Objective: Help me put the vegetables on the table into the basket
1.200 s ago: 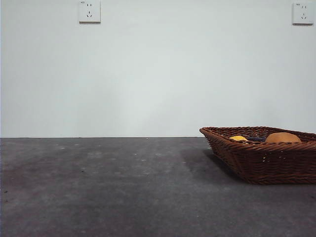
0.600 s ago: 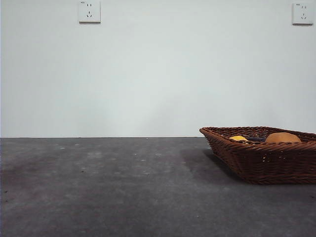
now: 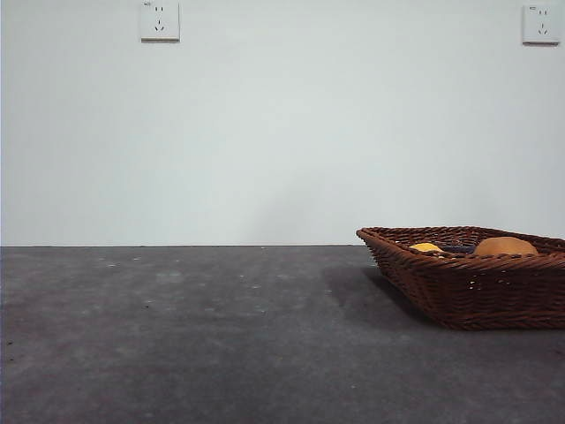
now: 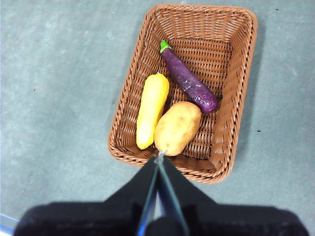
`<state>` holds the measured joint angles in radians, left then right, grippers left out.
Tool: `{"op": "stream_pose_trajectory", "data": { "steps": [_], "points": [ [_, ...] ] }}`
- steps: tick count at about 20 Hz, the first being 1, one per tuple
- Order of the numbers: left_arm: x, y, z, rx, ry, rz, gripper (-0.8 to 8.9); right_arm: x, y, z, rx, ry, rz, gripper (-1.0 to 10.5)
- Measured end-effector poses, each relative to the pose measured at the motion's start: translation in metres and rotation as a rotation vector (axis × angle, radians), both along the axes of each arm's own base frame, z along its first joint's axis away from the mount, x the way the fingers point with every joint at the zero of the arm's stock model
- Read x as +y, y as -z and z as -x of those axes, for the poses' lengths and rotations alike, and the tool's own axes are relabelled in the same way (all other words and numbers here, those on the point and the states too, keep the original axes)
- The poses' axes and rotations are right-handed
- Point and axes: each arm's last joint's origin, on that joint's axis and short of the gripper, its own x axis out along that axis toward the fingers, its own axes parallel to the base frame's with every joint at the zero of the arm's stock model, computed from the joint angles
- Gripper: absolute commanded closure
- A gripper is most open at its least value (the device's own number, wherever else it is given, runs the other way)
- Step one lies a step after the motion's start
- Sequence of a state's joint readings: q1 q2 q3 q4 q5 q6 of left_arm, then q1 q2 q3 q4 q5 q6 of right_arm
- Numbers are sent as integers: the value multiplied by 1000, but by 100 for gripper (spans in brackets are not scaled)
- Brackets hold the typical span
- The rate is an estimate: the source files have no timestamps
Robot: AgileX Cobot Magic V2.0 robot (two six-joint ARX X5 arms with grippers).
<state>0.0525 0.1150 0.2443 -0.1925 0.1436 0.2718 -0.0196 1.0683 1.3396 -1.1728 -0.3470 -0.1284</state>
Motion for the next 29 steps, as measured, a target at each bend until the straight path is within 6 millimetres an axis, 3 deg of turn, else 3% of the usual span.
{"op": "stream_pose_trajectory", "data": {
  "steps": [4,8,29],
  "points": [
    [0,40,-2,41,-14,44,817,0,0,0,0,0,0,946],
    [1,66,-6,115,-27,119,817,0,0,0,0,0,0,946],
    [1,67,-7,127,-35,198,817,-1,-1,1,-18,23,37,946]
  ]
}}
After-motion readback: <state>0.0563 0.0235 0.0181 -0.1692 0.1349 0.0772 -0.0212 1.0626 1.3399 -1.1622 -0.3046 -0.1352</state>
